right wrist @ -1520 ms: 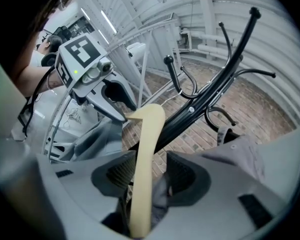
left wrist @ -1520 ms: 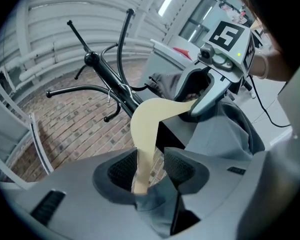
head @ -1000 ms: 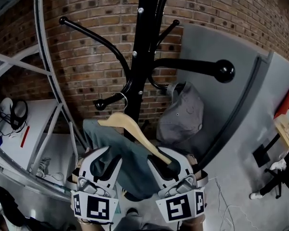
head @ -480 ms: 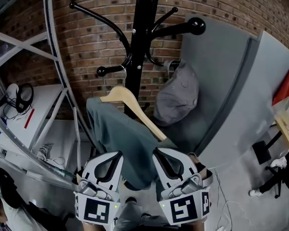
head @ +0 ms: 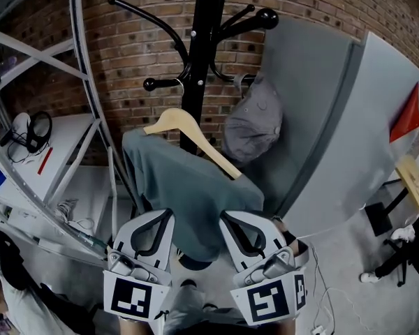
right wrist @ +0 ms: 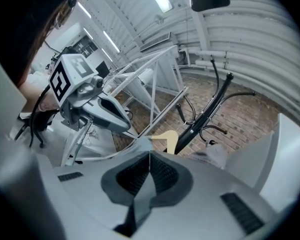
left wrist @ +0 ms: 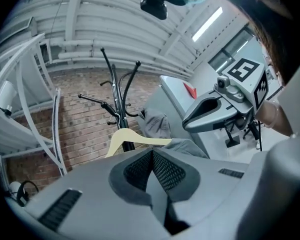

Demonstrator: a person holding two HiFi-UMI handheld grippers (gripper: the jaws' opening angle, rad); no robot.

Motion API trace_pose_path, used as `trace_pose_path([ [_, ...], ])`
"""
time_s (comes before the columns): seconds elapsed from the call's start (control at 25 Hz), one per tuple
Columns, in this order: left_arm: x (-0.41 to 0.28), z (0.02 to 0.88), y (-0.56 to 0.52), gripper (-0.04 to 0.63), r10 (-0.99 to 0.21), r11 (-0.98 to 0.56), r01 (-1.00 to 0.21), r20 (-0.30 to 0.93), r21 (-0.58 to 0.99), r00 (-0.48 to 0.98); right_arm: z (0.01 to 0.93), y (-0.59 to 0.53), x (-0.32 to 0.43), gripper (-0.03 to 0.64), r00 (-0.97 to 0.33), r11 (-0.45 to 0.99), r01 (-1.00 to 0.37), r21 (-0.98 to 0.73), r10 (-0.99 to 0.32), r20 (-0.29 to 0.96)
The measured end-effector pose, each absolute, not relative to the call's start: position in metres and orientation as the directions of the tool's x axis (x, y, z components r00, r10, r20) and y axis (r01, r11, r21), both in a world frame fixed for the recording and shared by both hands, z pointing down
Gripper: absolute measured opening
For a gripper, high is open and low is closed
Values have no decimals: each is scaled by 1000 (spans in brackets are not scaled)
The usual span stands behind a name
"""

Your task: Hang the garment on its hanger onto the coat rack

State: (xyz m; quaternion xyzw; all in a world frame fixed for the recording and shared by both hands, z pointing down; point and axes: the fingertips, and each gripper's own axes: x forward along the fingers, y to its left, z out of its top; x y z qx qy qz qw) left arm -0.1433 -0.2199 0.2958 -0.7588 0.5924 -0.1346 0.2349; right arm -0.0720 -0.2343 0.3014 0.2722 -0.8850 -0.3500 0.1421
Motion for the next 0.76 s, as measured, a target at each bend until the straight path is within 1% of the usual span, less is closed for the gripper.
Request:
trace_pose_path([
  [0.24, -143, 295, -216, 3, -956, -197, -830, -85, -522, 280, 301, -234, -73, 23, -814, 615, -397, 681, -580, 49],
  [0.36, -148, 292, -219, 3, -960, -180, -837, -92, -516, 263, 298, -234, -73, 23, -813, 616, -409, 673, -581, 38],
  [0.56, -156, 302, -219, 3, -969, -203, -908, -59, -367, 240, 299, -236, -72, 23, -802, 608, -420, 674, -597, 39],
  [0.76, -161, 299, -220, 3, -972, -185, -929, -79, -320, 220, 296, -238, -69, 23, -794, 603, -439, 666, -608, 27],
])
